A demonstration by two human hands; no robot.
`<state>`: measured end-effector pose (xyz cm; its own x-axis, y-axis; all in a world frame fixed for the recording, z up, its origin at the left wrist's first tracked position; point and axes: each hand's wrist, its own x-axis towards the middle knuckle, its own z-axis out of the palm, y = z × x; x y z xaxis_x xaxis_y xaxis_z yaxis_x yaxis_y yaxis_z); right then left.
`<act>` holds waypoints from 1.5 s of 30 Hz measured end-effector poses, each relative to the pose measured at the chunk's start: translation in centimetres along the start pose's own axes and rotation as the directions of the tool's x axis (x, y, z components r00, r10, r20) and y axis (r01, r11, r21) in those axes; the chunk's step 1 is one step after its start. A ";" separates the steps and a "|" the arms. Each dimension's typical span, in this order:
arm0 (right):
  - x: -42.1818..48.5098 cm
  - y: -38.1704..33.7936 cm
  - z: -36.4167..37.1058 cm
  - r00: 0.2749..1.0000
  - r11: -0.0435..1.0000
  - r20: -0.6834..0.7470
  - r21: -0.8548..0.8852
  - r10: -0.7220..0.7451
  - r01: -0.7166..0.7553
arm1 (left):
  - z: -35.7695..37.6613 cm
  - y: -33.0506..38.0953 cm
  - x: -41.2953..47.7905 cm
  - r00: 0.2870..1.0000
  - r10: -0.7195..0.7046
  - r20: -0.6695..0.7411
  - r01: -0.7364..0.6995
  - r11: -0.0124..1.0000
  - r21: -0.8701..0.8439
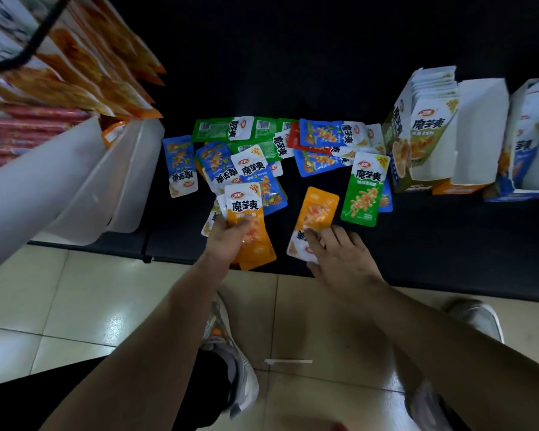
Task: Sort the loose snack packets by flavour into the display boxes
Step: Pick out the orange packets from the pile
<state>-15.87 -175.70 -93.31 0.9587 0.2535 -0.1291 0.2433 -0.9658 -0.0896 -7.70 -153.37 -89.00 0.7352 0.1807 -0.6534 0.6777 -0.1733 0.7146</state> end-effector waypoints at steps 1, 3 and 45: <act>-0.7 0.6 0.1 1.000 1.000 0.003 -0.008 -0.002 0.002 | 0.2 -0.1 -0.3 1.000 0.014 0.017 -0.014 1.000 0.026; -1.7 1.4 0.2 1.000 1.000 0.030 -0.009 -0.009 0.010 | 0.6 -0.2 -0.8 0.997 0.041 0.058 -0.044 0.998 0.050; 0.6 6.1 -9.0 0.850 0.745 0.521 0.598 -0.081 -0.296 | 3.0 0.8 -3.3 0.961 0.141 0.236 -0.190 0.961 0.200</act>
<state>-12.45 -181.92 -85.00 0.7184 0.3219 -0.6166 -0.1905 -0.7615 -0.6195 -9.51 -156.96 -87.04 0.8064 -0.0791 -0.5860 0.5144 -0.3949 0.7612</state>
